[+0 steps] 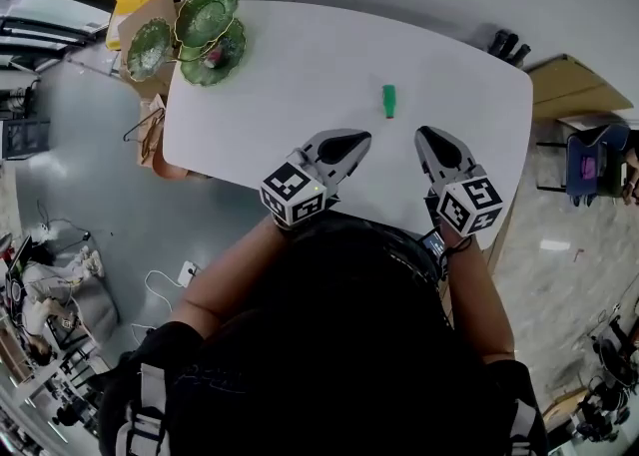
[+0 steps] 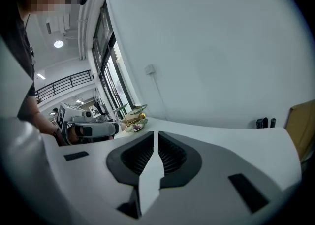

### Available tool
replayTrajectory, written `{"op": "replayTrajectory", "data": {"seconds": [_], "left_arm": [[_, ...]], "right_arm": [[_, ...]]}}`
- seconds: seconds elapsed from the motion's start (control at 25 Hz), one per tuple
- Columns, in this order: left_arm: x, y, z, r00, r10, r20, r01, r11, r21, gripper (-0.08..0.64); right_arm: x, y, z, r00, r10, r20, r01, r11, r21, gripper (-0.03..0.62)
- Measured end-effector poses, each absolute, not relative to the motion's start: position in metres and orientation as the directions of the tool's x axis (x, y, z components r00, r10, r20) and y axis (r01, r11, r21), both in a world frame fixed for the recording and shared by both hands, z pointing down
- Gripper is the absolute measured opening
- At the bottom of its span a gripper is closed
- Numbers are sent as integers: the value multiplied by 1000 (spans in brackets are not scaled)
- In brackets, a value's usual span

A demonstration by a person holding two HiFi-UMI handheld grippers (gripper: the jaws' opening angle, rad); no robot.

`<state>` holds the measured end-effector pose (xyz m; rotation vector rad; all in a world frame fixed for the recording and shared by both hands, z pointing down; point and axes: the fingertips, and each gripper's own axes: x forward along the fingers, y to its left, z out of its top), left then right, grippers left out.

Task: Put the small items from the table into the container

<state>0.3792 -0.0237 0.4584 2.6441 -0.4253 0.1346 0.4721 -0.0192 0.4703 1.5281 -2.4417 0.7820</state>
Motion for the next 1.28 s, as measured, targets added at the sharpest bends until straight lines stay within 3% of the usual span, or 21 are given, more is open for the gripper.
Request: {"op": "replayTrajectory", "data": {"seconds": [0.6, 0.76, 1.28], "left_arm": [[393, -64, 510, 962, -168, 216, -254, -843, 474, 3], [396, -67, 519, 966, -131, 225, -230, -836, 499, 3], [383, -91, 542, 964, -116, 238, -231, -807, 543, 3]], "right_arm": [[471, -85, 597, -434, -662, 611, -892, 223, -393, 25], [470, -88, 642, -400, -608, 685, -908, 165, -384, 95], [467, -80, 728, -372, -450, 812, -924, 98, -369, 124]]}}
